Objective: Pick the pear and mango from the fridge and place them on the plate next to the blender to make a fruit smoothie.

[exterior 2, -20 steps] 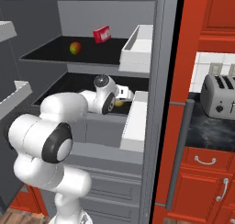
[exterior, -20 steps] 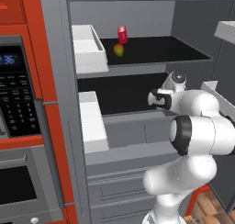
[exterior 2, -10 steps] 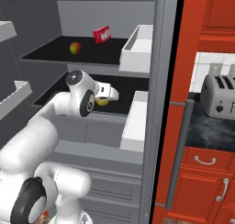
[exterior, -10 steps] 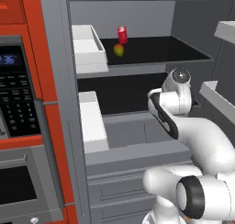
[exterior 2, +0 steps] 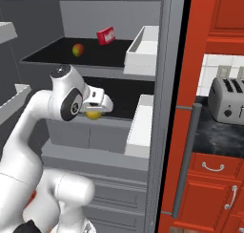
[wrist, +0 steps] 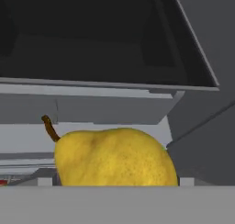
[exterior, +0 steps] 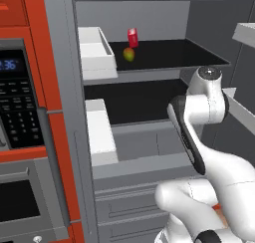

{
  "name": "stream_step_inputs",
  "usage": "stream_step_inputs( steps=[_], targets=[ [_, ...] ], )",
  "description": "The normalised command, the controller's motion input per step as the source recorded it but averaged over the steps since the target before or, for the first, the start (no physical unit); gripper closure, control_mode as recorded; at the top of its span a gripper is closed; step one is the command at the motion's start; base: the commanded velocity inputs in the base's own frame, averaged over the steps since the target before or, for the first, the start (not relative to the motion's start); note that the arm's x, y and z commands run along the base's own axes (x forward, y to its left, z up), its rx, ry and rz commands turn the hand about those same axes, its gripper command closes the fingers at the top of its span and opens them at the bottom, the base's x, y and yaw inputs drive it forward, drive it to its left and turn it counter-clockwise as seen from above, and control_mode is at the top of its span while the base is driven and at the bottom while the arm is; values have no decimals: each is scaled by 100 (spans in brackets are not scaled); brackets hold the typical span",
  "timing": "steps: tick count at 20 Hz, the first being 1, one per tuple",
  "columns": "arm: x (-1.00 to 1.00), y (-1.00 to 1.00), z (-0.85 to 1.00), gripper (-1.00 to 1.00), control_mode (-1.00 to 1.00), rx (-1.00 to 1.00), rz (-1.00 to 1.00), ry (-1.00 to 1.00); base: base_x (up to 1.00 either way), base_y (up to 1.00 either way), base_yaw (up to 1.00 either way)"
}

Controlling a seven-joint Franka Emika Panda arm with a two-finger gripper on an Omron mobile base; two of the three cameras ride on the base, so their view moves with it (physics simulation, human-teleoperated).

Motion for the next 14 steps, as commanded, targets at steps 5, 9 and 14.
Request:
stream_step_inputs(
  steps=[5, 9, 14],
  targets=[
    [-100, 13, -17, 100, -100, 2, 0, 4, 0, 0, 0],
    [-86, 26, -3, 100, -100, 2, 0, 3, 0, 0, 0],
    [-78, 44, 0, 100, -100, 0, 0, 6, 0, 0, 0]
  ],
)
